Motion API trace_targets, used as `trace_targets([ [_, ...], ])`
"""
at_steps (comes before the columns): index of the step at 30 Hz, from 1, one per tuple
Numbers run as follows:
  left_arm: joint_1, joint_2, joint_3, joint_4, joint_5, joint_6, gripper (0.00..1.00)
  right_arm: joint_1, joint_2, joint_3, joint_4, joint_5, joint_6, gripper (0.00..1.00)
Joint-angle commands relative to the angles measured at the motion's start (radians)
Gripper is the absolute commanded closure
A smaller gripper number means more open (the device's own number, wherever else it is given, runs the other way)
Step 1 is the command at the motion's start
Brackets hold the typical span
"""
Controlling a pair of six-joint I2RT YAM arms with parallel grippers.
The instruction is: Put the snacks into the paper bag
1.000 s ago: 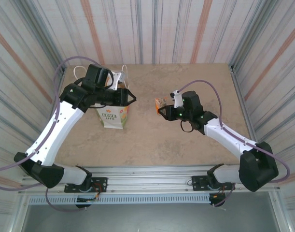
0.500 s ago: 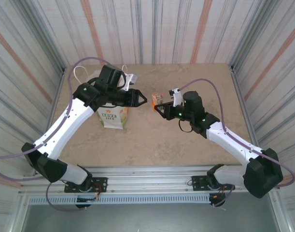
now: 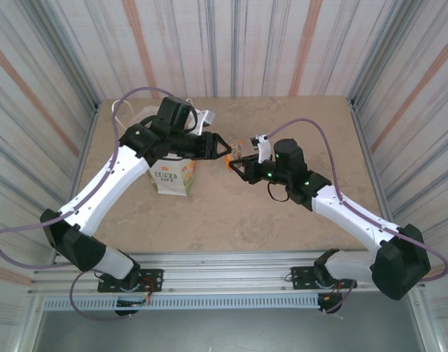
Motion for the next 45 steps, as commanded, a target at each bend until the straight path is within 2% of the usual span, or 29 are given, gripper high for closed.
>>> trace_targets([
  [1, -0.004, 0.011, 0.013, 0.013, 0.008, -0.014, 0.37, 0.014, -0.018, 0.040, 0.014, 0.021, -0.041, 0.58],
  [7, -0.004, 0.040, 0.013, 0.012, 0.004, -0.022, 0.37, 0.031, -0.016, 0.057, 0.015, 0.035, -0.056, 0.58],
  [13, -0.004, 0.066, 0.026, 0.019, 0.025, -0.023, 0.43, 0.041, -0.012, 0.068, 0.013, 0.044, -0.069, 0.58],
  [26, -0.003, 0.059, 0.026, 0.035, 0.024, -0.013, 0.65, 0.057, -0.009, 0.077, 0.001, 0.051, -0.095, 0.56],
  [31, 0.001, 0.030, 0.024, 0.051, 0.003, 0.000, 0.79, 0.057, -0.032, 0.071, -0.013, 0.082, -0.097, 0.43],
  [36, 0.030, -0.004, 0.041, 0.044, -0.010, 0.015, 0.85, 0.052, -0.076, 0.052, -0.014, 0.128, -0.103, 0.31],
  [45, 0.149, -0.127, 0.106, -0.048, -0.102, 0.105, 0.88, 0.019, -0.119, 0.011, -0.023, 0.110, -0.084, 0.29],
])
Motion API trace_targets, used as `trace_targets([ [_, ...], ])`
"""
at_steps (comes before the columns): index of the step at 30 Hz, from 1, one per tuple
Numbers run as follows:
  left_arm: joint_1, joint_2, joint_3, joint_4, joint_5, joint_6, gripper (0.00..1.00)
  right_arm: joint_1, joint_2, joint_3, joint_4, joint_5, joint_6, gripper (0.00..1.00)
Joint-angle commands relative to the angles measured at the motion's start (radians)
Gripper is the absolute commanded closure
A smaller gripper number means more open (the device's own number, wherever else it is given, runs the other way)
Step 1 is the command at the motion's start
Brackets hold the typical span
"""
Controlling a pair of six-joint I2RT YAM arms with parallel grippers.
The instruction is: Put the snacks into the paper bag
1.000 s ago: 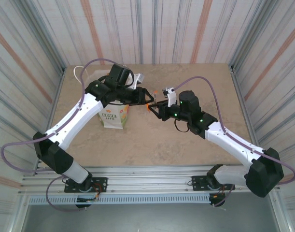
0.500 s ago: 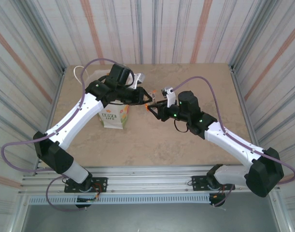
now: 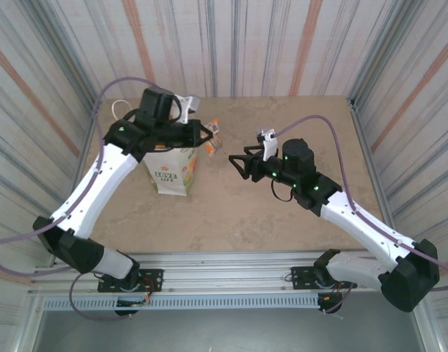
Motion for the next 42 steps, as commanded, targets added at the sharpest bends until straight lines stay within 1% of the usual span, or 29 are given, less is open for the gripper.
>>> trace_targets([
  [1, 0.059, -0.095, 0.054, -0.059, -0.062, 0.068, 0.88, -0.008, -0.010, -0.020, -0.016, 0.001, 0.003, 0.29],
  [6, 0.199, -0.178, 0.060, -0.108, -0.091, 0.117, 0.88, -0.012, 0.005, -0.020, -0.017, -0.014, 0.012, 0.29],
  [9, 0.289, -0.200, 0.064, -0.147, -0.127, 0.152, 0.88, -0.011, 0.012, -0.019, -0.017, -0.020, 0.015, 0.29],
  [12, 0.358, -0.197, 0.056, -0.158, -0.133, 0.187, 0.88, -0.013, 0.019, -0.015, -0.020, -0.023, 0.015, 0.29],
  [19, 0.408, -0.092, 0.088, -0.183, -0.213, 0.307, 0.88, -0.014, 0.020, -0.013, -0.039, -0.023, 0.013, 0.29],
  [23, 0.423, -0.015, 0.120, -0.186, -0.228, 0.342, 0.86, -0.016, 0.018, -0.011, -0.050, -0.020, 0.013, 0.29],
  [25, 0.421, 0.015, 0.148, -0.202, -0.254, 0.357, 0.81, -0.017, 0.014, -0.013, -0.054, -0.017, 0.013, 0.29],
  [26, 0.421, 0.028, 0.162, -0.208, -0.270, 0.361, 0.75, -0.018, 0.013, -0.015, -0.056, -0.015, 0.013, 0.29],
  [27, 0.421, 0.037, 0.175, -0.214, -0.279, 0.363, 0.68, -0.019, 0.013, -0.015, -0.057, -0.015, 0.013, 0.29],
  [29, 0.423, 0.058, 0.206, -0.233, -0.276, 0.367, 0.46, -0.022, 0.013, -0.014, -0.059, -0.016, 0.014, 0.29],
  [30, 0.422, 0.065, 0.219, -0.239, -0.257, 0.367, 0.40, -0.021, 0.014, -0.014, -0.059, -0.016, 0.015, 0.29],
  [31, 0.422, 0.070, 0.228, -0.240, -0.213, 0.367, 0.36, -0.022, 0.014, -0.014, -0.059, -0.017, 0.015, 0.29],
  [32, 0.421, 0.071, 0.230, -0.234, -0.162, 0.365, 0.34, -0.025, 0.016, -0.014, -0.059, -0.019, 0.015, 0.29],
  [34, 0.415, 0.062, 0.219, -0.207, -0.071, 0.348, 0.34, -0.025, 0.019, -0.013, -0.056, -0.021, 0.017, 0.29],
  [36, 0.400, 0.044, 0.184, -0.154, -0.008, 0.335, 0.34, -0.030, 0.021, -0.013, -0.054, -0.024, 0.018, 0.29],
  [39, 0.385, 0.002, 0.088, -0.029, 0.101, 0.300, 0.34, -0.033, 0.019, -0.013, -0.056, -0.032, 0.017, 0.29],
  [42, 0.380, -0.033, 0.009, 0.099, 0.183, 0.239, 0.34, -0.034, 0.012, -0.011, -0.069, -0.030, 0.010, 0.29],
])
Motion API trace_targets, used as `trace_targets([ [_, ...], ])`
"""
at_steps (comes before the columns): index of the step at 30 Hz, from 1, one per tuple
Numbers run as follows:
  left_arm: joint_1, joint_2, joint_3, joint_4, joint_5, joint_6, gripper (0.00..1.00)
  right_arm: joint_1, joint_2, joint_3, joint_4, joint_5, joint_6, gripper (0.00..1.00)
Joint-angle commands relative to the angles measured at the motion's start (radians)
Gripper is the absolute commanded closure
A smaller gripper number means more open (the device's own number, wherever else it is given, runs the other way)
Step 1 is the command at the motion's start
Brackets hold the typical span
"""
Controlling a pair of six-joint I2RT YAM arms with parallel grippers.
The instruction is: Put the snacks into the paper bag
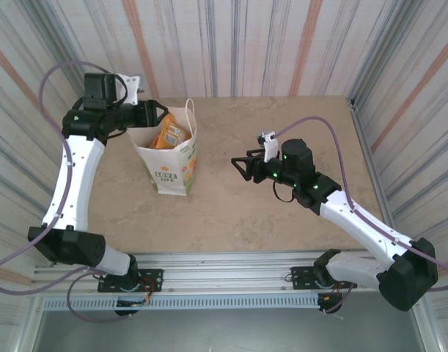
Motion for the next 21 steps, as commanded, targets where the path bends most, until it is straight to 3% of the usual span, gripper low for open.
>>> trace_targets([
  [1, -0.008, -0.053, -0.069, 0.178, 0.157, -0.073, 0.35, -0.006, -0.008, 0.000, -0.021, -0.010, 0.005, 0.29],
  [6, -0.025, -0.021, -0.088, 0.268, 0.237, -0.130, 0.36, -0.008, -0.020, -0.005, -0.024, -0.005, 0.004, 0.29],
  [11, -0.069, 0.037, -0.059, 0.261, 0.244, -0.124, 0.36, -0.008, -0.035, -0.012, -0.029, 0.002, 0.004, 0.29],
  [18, -0.117, 0.110, -0.003, 0.233, 0.230, -0.098, 0.42, -0.013, -0.049, -0.018, -0.038, 0.013, 0.004, 0.29],
  [21, -0.128, 0.120, -0.003, 0.230, 0.213, -0.097, 0.51, -0.018, -0.055, -0.022, -0.038, 0.012, 0.003, 0.29],
])
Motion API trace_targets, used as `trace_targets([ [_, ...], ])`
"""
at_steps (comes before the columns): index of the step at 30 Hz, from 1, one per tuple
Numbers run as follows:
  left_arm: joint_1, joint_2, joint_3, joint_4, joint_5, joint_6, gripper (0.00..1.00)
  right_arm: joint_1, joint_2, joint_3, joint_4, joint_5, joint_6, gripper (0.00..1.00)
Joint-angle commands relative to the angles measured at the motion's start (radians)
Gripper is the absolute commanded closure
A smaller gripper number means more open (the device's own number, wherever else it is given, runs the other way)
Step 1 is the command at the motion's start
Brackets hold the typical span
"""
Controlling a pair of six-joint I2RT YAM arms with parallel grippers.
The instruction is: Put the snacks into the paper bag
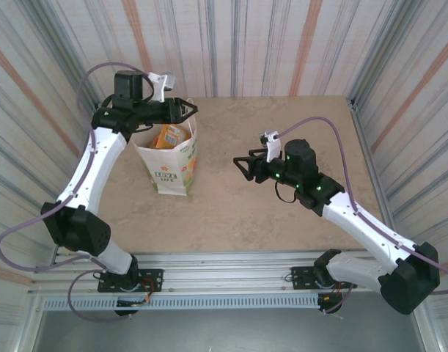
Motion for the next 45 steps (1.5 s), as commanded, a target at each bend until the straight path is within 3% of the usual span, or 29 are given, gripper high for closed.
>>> trace_targets([
  [1, -0.012, 0.002, 0.037, -0.004, -0.002, 0.018, 0.59, -0.012, -0.024, -0.021, -0.023, 0.007, 0.004, 0.29],
  [4, -0.026, 0.010, 0.048, -0.003, -0.019, 0.020, 0.75, -0.015, -0.025, -0.025, -0.023, -0.001, 0.002, 0.29],
  [6, -0.037, 0.015, 0.058, 0.000, -0.024, 0.012, 0.97, -0.018, -0.027, -0.024, -0.026, 0.000, 0.000, 0.29],
  [7, -0.044, 0.019, 0.066, 0.006, -0.016, -0.001, 1.00, -0.017, -0.028, -0.026, -0.028, 0.000, -0.002, 0.29],
  [22, -0.237, 0.174, 0.305, -0.010, -0.058, -0.005, 1.00, -0.072, -0.157, -0.085, -0.100, 0.107, 0.017, 0.29],
  [31, -0.422, 0.403, 0.626, -0.097, -0.089, -0.018, 1.00, -0.181, -0.224, -0.090, -0.178, 0.028, 0.067, 0.28],
  [36, -0.429, 0.446, 0.747, -0.217, -0.158, -0.002, 0.59, -0.301, -0.205, -0.034, -0.186, -0.150, 0.149, 0.28],
  [45, -0.361, 0.270, 0.665, -0.279, -0.249, -0.004, 0.46, -0.393, 0.005, 0.175, -0.156, -0.400, 0.269, 0.29],
])
